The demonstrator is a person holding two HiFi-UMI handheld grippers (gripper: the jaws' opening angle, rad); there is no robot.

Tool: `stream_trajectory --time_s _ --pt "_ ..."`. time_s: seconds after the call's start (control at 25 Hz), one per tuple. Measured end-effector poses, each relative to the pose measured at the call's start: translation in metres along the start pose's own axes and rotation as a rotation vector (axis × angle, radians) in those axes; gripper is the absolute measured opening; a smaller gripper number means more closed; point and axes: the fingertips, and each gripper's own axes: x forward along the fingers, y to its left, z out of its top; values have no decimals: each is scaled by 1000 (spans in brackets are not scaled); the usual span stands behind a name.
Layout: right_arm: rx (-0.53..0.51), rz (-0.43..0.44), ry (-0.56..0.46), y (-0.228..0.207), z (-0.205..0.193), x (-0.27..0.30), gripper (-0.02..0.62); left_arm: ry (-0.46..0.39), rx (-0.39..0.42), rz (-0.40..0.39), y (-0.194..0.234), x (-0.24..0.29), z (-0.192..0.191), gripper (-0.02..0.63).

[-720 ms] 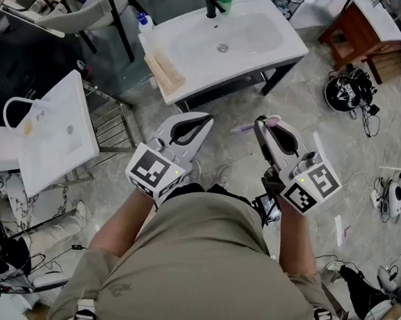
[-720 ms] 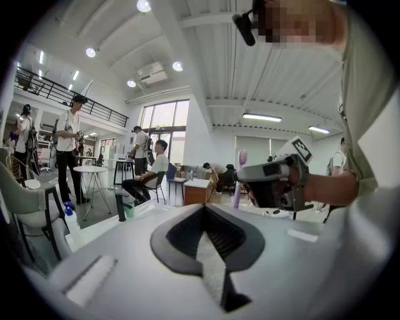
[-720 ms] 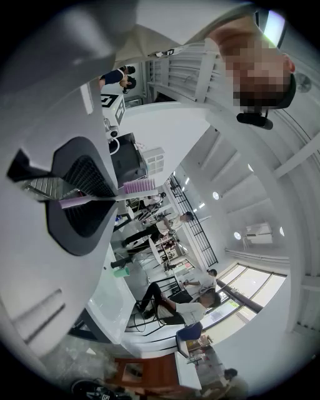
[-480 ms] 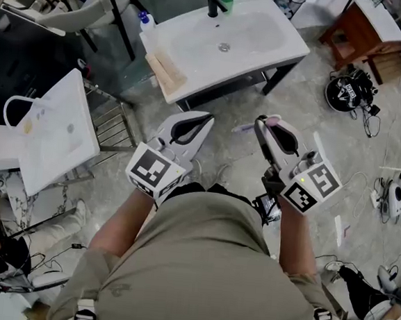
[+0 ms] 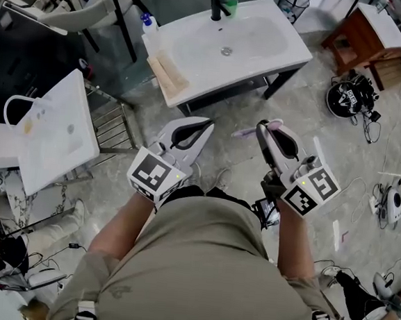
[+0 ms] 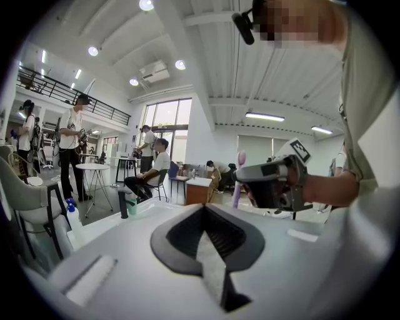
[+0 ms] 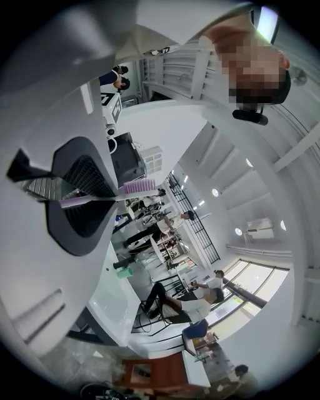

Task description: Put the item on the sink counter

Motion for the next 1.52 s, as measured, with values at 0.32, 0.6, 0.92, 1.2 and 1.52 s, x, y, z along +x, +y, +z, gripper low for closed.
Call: stream_trajectory --time_s 0.32,0.6,0.92,1.2,1.52 --pt "8 10 -7 -13 6 -5 34 11 -1 13 -5 10 0 6" --pt "13 16 -3 -21 4 -15 34 22 2 25 -15 16 -2 6" --pt "11 26 7 -32 2 -31 34 25 -5 27 -30 30 -6 6" --pt "8 30 6 -42 6 -36 34 26 1 31 -33 39 -4 6" --pt "-2 35 9 -54 8 -28 34 16 1 43 -22 49 -3 6"
